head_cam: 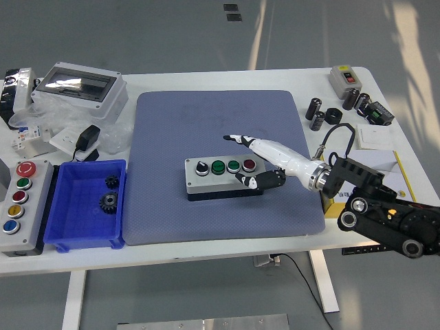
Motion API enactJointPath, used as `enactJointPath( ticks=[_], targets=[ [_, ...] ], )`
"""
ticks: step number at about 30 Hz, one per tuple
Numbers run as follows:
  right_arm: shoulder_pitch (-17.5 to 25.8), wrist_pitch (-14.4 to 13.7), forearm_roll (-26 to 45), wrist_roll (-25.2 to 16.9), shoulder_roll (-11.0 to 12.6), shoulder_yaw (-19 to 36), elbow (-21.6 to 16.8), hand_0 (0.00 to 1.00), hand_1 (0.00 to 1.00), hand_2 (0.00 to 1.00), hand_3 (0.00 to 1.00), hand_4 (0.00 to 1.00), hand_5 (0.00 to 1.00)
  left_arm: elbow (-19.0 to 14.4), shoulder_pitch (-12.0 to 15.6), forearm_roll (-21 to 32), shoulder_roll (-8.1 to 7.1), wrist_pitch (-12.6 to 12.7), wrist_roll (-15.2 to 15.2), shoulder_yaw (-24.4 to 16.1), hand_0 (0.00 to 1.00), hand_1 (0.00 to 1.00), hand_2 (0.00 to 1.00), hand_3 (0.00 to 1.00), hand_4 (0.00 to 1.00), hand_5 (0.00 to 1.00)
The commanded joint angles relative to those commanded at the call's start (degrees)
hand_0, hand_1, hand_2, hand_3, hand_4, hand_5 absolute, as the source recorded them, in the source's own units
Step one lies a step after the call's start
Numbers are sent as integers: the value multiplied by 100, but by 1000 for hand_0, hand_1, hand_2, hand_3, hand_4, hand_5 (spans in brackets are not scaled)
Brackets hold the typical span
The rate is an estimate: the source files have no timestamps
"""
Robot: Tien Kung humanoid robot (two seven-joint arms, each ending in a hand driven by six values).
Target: Pick up the button,place it on the desk,press the button,press the button
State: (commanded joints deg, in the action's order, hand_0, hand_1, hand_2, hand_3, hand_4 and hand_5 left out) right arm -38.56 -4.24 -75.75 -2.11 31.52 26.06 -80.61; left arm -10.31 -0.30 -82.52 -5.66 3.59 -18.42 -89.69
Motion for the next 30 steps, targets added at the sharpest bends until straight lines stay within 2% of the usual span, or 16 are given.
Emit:
enactJointPath(
  ticks=[4, 8, 12, 17, 18, 20, 23, 24, 29, 30],
  targets=[
    [254, 462, 504, 436, 371, 482, -459, 998, 969, 998, 998, 615, 2, 0, 9, 49, 9, 4, 1, 29, 635, 594, 542, 587, 596, 206],
    [349, 914, 110, 1077, 636, 1002, -858, 998, 972, 998, 998, 638, 2, 0, 21, 51, 14, 12, -5, 16, 635, 592, 542, 587, 595, 203],
    [236, 1454, -390, 1785, 627, 1434, -1041, 998, 971, 998, 998, 639, 2, 0, 20, 47, 11, 23, -15, -6, 635, 592, 541, 586, 593, 200],
    [-3, 2126, -369, 2477, 536, 1434, -1032, 998, 971, 998, 998, 639, 2, 0, 8, 63, 6, 26, -17, 4, 635, 592, 541, 586, 593, 200],
    [-53, 2258, -305, 2604, 523, 1400, -1013, 713, 771, 823, 972, 544, 189, 0, 4, 75, 5, 27, -16, 12, 635, 592, 539, 586, 592, 199],
    [-135, 2510, -154, 2804, 508, 1347, -990, 713, 771, 823, 972, 544, 189, 0, 0, 99, 6, 29, -18, 28, 635, 592, 539, 586, 592, 199],
    [-217, 2677, 12, 2893, 503, 1307, -987, 713, 771, 823, 972, 544, 189, 0, 4, 132, 4, 36, -26, 46, 635, 592, 539, 586, 592, 199],
    [-235, 2695, 44, 2898, 500, 1298, -987, 66, 200, 342, 889, 386, 127, 0, 5, 137, 2, 38, -28, 48, 635, 592, 540, 587, 591, 195],
    [-357, 2704, 163, 2885, 425, 1238, -919, 66, 200, 342, 889, 386, 127, 0, 0, 145, -11, 41, -32, 52, 635, 592, 540, 587, 591, 195],
    [-370, 2696, 172, 2880, 408, 1231, -901, 2, 105, 222, 915, 299, 31, 0, -2, 142, -12, 39, -32, 53, 635, 592, 539, 586, 592, 196]
  ],
)
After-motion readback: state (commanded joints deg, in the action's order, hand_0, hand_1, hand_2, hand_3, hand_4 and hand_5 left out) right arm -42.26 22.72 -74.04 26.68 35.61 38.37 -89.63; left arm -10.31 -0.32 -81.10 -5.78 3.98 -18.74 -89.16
